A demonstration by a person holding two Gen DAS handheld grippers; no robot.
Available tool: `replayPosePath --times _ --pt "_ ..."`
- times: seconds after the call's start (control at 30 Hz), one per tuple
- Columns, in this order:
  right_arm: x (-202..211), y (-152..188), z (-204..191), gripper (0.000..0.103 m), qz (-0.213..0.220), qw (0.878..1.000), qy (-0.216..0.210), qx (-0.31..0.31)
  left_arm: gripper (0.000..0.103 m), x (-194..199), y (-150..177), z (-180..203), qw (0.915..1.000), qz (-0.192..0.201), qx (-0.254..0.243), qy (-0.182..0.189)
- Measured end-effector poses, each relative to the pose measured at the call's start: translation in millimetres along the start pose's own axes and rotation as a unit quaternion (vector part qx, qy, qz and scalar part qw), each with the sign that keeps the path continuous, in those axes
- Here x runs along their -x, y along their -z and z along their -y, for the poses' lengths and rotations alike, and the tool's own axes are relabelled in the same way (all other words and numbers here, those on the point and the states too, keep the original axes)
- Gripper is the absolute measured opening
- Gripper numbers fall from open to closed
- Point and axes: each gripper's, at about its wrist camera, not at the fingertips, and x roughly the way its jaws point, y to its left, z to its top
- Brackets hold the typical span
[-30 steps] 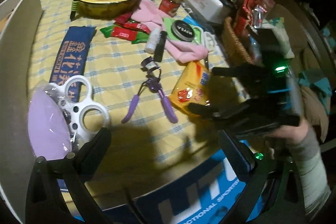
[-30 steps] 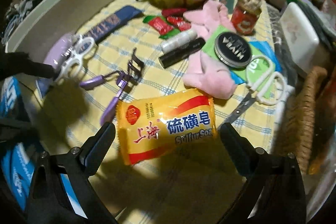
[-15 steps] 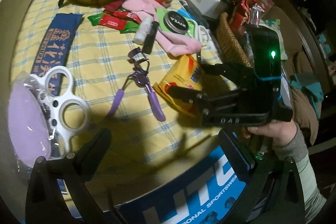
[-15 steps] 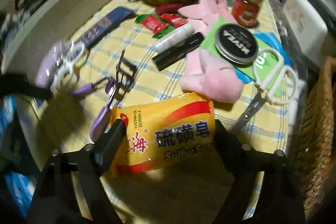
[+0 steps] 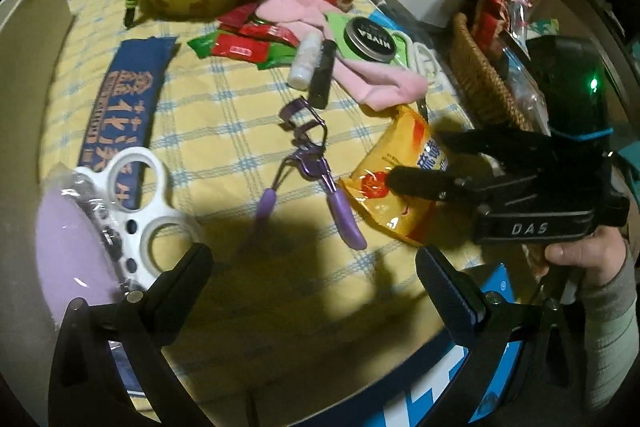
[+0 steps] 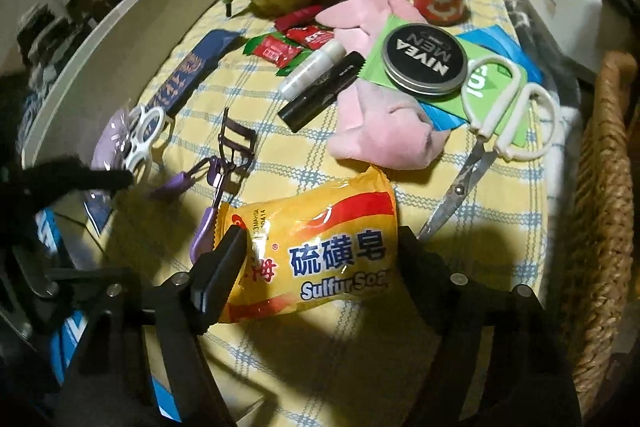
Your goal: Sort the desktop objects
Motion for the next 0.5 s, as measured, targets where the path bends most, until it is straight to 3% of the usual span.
replayPosePath --times 0.2,0.43,0.5 --pt "8 0 4 0.069 0.002 1.0 0.008 -0.011 0.103 -13 -4 5 0.9997 -0.012 -0.017 -0.014" --pt "45 -13 -4 0.068 0.059 0.998 -0.017 -0.026 0.103 -13 -10 2 0.9999 -0.007 -0.009 -0.005" --pt "46 -15 -8 0.06 0.059 0.997 -0.039 -0.029 0.102 -6 -11 -2 0.9999 -0.005 -0.009 -0.003"
